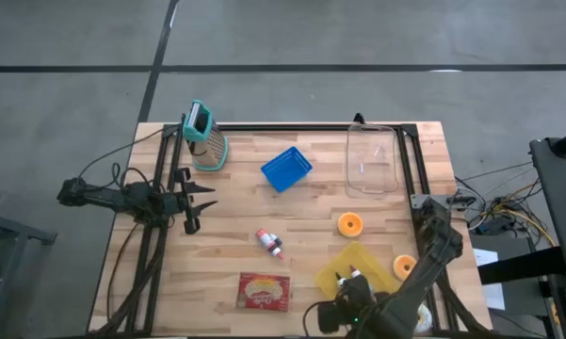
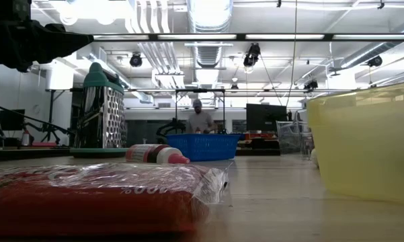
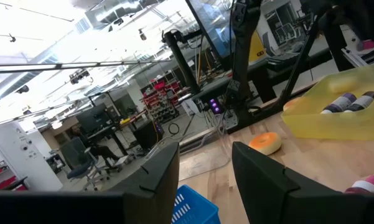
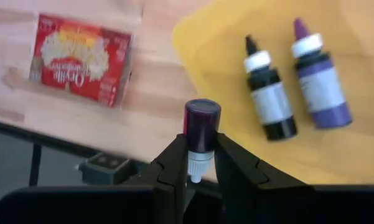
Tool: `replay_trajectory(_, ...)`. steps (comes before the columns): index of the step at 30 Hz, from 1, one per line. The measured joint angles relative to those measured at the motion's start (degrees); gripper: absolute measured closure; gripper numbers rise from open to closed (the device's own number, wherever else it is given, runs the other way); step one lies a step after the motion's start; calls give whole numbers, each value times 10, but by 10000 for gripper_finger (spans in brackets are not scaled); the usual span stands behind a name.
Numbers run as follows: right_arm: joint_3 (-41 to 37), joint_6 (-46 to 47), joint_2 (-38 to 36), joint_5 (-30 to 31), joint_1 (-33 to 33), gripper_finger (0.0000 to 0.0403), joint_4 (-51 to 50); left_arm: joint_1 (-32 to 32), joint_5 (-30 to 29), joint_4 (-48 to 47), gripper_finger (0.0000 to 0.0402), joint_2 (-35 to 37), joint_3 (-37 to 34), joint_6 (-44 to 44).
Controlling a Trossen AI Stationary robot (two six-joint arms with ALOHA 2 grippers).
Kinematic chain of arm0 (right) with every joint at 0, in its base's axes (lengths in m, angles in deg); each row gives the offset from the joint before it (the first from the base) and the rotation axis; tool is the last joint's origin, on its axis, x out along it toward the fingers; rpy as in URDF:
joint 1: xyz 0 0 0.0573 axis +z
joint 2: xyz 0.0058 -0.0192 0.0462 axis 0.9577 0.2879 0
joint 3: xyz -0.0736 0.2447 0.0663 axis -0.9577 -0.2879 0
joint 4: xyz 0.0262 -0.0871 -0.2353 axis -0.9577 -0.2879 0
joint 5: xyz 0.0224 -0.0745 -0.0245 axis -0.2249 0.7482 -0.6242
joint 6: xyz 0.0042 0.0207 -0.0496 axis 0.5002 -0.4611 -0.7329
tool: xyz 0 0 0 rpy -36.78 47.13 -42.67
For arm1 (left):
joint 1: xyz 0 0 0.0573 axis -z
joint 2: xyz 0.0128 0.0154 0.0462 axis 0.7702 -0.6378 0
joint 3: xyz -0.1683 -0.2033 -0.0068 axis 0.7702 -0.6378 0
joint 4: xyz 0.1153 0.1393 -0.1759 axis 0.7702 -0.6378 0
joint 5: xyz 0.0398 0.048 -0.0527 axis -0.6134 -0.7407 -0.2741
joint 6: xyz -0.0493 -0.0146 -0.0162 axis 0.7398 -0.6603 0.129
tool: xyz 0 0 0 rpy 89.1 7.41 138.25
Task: Pick & Place Food Item
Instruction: Put the small dark red food coloring into the yellow bin
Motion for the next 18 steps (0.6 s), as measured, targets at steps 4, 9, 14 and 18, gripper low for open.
replay_trajectory(4, -58, 0, -43, 4, -7, 335, 0, 0, 0, 0, 250, 0, 0, 0)
replay_trajectory(9, -134, 1, -91, 2, -15, 335, -1, 0, 0, 0, 250, 0, 0, 0)
replay_trajectory(14, -203, 1, -128, -1, -17, 335, 11, 0, 0, 0, 250, 0, 0, 0)
replay_trajectory(18, -254, 1, -151, -3, -18, 335, 47, 0, 0, 0, 250, 0, 0, 0)
